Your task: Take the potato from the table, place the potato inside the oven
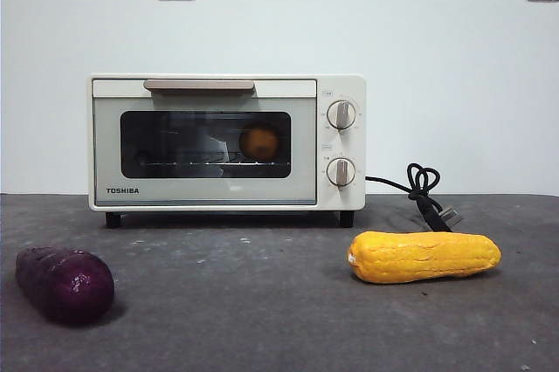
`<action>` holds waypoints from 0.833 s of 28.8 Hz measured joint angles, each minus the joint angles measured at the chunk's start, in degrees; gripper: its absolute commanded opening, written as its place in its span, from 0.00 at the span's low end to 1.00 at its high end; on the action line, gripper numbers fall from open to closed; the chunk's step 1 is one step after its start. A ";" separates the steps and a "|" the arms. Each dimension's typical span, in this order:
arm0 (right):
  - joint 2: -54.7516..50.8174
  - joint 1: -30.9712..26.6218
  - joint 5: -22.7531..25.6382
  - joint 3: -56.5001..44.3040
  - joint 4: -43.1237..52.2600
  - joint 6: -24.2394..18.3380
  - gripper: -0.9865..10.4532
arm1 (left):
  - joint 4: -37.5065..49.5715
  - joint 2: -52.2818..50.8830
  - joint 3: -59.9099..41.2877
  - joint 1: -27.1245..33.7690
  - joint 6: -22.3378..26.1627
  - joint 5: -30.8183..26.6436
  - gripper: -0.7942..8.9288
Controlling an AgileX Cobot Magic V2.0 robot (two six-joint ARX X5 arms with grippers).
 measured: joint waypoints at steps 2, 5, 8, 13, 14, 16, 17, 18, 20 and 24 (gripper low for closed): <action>-5.33 -7.67 -5.51 -6.36 7.34 0.00 0.09 | 0.00 0.00 0.00 0.00 0.00 0.00 0.08; -12.79 -14.71 -6.03 -17.99 17.62 -0.15 0.09 | 0.00 0.00 0.00 0.00 0.00 0.00 0.08; -18.95 -16.98 -6.01 -29.03 27.91 -0.26 0.09 | 0.00 0.00 0.00 0.00 -0.02 0.00 0.08; -28.44 -17.55 -4.63 -45.92 40.15 -0.26 0.09 | 0.00 0.00 0.00 0.00 -0.02 0.00 0.08; -30.01 -17.55 -3.74 -48.72 41.77 -0.22 0.09 | 0.00 0.00 0.00 0.00 0.00 0.00 0.08; -33.29 -17.55 -1.64 -54.95 44.68 0.09 0.09 | 0.00 0.00 0.00 0.00 -0.02 0.00 0.08; -34.56 -17.55 -0.72 -57.42 45.59 0.35 0.09 | 0.00 0.00 0.00 0.00 0.00 0.00 0.08; -35.98 -17.55 0.20 -60.17 46.36 0.70 0.09 | 0.00 0.00 0.00 0.00 -0.02 0.00 0.08; -38.56 -17.55 1.68 -64.72 47.01 1.31 0.09 | 0.00 0.00 0.00 0.00 -0.02 0.00 0.08; -43.04 -17.55 2.60 -71.78 47.84 2.45 0.09 | 0.00 0.00 0.00 0.00 0.00 0.00 0.08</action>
